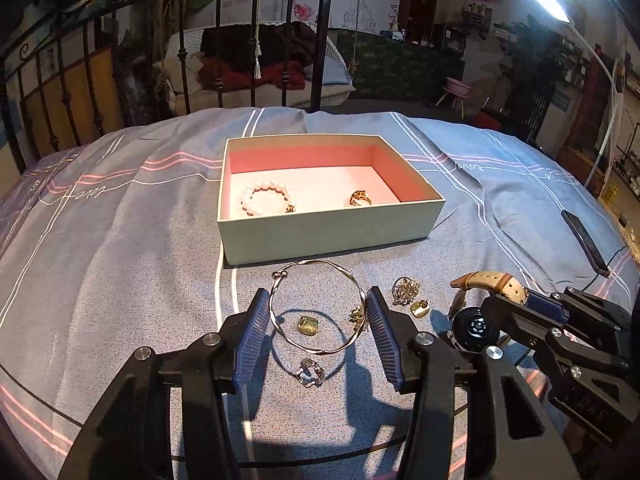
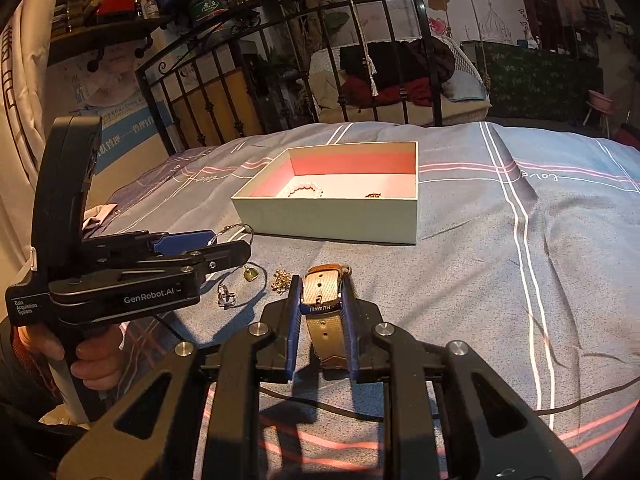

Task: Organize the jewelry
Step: 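Close the left gripper on the silver bangle and lift it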

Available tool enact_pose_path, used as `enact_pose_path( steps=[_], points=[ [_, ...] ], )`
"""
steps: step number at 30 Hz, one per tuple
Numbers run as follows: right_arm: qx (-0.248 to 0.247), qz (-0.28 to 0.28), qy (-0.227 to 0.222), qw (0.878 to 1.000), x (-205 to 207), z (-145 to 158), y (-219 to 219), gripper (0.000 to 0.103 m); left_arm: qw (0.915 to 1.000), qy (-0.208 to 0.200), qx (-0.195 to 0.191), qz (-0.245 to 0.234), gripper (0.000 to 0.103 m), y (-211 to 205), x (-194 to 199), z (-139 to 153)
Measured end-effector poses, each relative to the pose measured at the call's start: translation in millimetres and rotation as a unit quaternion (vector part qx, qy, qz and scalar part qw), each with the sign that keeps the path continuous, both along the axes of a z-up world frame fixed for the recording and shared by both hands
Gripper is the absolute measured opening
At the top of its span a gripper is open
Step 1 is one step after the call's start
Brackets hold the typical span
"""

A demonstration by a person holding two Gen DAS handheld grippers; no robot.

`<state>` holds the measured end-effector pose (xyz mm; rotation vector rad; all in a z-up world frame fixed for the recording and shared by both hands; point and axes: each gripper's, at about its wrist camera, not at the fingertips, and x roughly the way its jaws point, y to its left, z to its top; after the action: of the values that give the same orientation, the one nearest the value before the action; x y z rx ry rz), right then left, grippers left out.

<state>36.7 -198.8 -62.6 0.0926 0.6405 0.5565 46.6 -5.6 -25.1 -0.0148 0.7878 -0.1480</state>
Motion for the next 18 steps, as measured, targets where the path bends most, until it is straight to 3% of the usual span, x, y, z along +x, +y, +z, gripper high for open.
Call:
enact_pose_path(
  steps=[18],
  points=[
    [-0.005, 0.002, -0.003, 1.0, -1.9, 5.9, 2.4, 0.019, 0.9999, -0.004, -0.012, 0.001, 0.049, -3.4, -3.6, 6.0]
  ],
)
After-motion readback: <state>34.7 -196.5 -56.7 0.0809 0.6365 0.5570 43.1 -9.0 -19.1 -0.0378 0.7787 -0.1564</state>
